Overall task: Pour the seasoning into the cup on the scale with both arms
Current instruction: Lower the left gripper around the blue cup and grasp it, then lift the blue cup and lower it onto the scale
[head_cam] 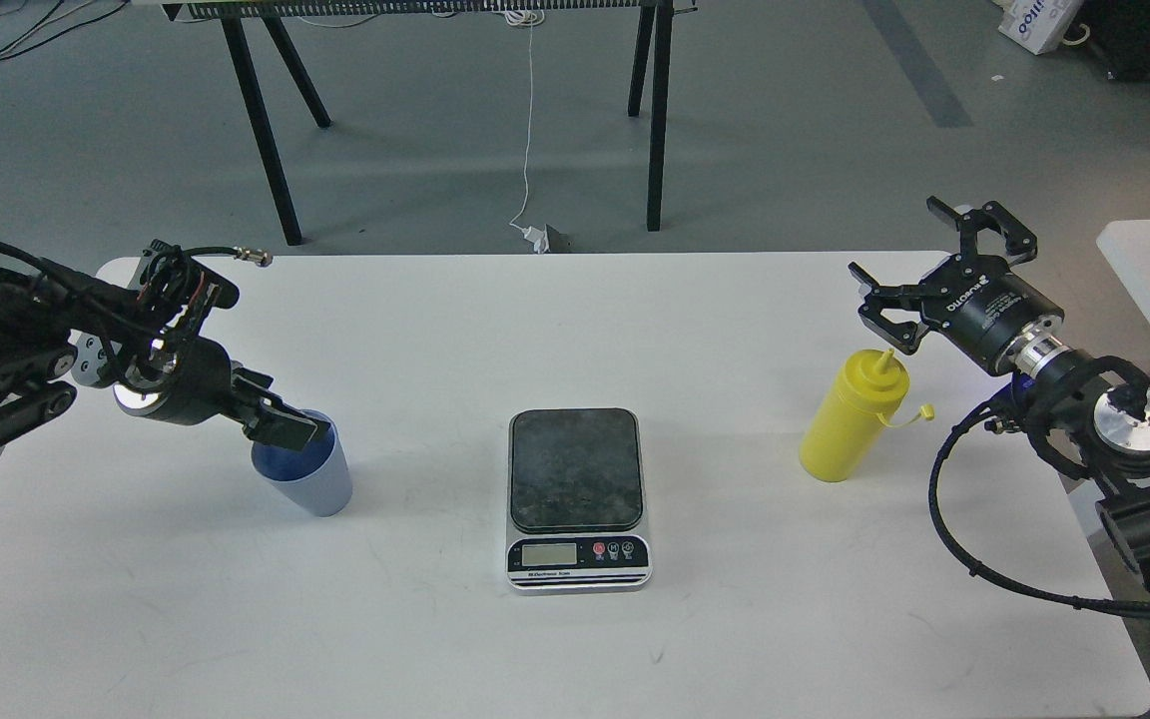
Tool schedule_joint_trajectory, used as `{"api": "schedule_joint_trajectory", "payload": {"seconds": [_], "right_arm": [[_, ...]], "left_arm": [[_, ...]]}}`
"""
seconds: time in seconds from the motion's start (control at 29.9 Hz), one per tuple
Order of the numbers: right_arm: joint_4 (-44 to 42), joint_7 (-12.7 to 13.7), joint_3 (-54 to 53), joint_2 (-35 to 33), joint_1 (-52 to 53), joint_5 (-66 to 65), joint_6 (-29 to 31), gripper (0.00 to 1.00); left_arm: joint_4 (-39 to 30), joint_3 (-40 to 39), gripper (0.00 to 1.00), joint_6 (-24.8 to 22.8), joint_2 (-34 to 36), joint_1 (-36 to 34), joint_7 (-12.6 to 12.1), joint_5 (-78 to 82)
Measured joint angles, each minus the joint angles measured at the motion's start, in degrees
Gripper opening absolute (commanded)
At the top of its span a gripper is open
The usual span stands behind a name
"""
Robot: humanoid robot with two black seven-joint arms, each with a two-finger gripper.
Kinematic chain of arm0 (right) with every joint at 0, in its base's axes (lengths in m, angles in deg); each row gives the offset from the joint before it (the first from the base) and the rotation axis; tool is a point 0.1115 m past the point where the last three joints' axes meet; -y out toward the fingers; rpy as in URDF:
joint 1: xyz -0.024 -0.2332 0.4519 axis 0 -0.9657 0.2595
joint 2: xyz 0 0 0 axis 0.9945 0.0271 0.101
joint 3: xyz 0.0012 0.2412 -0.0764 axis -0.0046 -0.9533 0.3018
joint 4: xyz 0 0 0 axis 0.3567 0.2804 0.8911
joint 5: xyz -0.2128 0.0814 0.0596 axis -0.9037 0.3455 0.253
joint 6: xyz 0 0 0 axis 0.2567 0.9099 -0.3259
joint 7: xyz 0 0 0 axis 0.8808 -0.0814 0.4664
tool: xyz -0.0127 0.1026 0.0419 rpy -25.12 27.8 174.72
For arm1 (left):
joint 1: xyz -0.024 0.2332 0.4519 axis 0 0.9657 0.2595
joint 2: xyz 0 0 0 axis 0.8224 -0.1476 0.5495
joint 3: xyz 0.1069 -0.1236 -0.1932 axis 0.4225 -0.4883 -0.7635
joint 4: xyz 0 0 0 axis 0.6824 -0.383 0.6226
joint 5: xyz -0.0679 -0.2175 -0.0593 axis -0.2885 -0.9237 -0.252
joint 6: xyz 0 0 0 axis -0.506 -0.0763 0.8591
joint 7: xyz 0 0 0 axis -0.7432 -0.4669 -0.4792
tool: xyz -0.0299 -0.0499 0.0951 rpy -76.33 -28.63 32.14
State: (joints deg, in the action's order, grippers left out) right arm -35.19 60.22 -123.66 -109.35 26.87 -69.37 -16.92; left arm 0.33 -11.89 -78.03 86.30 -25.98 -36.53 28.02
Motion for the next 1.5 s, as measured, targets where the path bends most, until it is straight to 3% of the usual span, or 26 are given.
{"api": "schedule_joint_trajectory", "payload": {"seconds": [0.27, 0.47, 0.63, 0.8, 1.24, 1.5], "right_arm": [[0.0, 0.0, 0.0, 0.0, 0.0, 0.0, 0.0, 0.99], [-0.1, 0.0, 0.0, -0.1, -0.3, 0.0, 0.0, 0.99], [-0.1, 0.0, -0.1, -0.1, -0.6, 0.0, 0.0, 0.99], [-0.1, 0.0, -0.1, -0.3, -0.8, 0.0, 0.0, 0.99], [-0.1, -0.1, -0.1, -0.3, -1.2, 0.0, 0.0, 0.99], [-0.1, -0.1, -0.1, -0.3, -1.3, 0.0, 0.0, 0.99]], "left_arm": [[1.9, 0.0, 0.95, 0.0, -1.2, 1.8, 0.0, 0.0], [2.1, 0.0, 0.84, 0.0, -1.3, 2.5, 0.0, 0.0], [2.1, 0.0, 0.57, 0.0, -1.4, 2.6, 0.0, 0.0], [2.1, 0.0, 0.06, 0.0, -1.3, 2.6, 0.0, 0.0], [2.0, -0.2, 0.02, 0.0, -0.9, 1.4, 0.0, -0.1], [-0.3, -1.1, 0.02, 0.0, -0.6, -7.6, 0.0, -4.5]]}}
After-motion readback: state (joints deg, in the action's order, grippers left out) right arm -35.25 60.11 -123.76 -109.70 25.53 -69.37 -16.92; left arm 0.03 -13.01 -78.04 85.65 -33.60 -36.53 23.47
